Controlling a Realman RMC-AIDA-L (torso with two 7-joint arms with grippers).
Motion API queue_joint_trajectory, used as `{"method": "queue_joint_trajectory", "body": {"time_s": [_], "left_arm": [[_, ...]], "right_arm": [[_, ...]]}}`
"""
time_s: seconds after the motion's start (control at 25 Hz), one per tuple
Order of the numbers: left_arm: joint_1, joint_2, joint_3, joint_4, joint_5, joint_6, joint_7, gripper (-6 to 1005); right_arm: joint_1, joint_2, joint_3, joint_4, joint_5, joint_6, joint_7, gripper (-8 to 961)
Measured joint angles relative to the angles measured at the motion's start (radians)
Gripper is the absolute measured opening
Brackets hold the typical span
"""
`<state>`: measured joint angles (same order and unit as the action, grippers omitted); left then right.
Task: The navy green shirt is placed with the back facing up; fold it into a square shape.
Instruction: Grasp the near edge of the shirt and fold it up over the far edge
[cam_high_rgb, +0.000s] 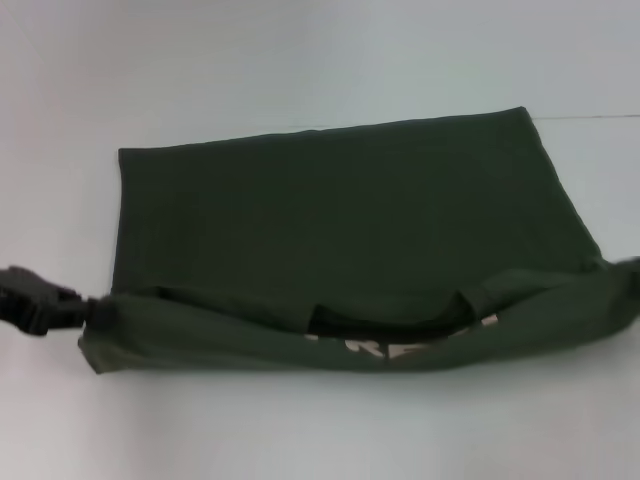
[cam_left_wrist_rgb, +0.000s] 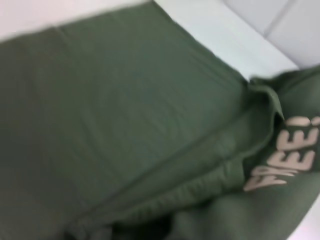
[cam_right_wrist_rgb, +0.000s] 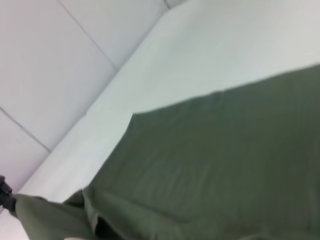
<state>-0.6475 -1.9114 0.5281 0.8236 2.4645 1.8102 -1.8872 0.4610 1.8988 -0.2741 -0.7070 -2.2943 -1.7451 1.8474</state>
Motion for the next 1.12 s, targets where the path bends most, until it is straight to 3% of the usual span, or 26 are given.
{"method": "queue_joint_trajectory", "body": {"time_s": [0.24,1.12], "left_arm": [[-0.012,-0.007,-0.071,-0.006,-0.027,-0.077,-0.004,30],[-0.075,-0.114,-0.048,-0.024,-0.129,-0.602,-0.004,31]], "right_arm": [[0.064,0.022,-0.002,0.006,0.066,0.103,0.011,102],[0.248,0.088,-0.023,0.113,0.202,0.647,0.016,107]]}}
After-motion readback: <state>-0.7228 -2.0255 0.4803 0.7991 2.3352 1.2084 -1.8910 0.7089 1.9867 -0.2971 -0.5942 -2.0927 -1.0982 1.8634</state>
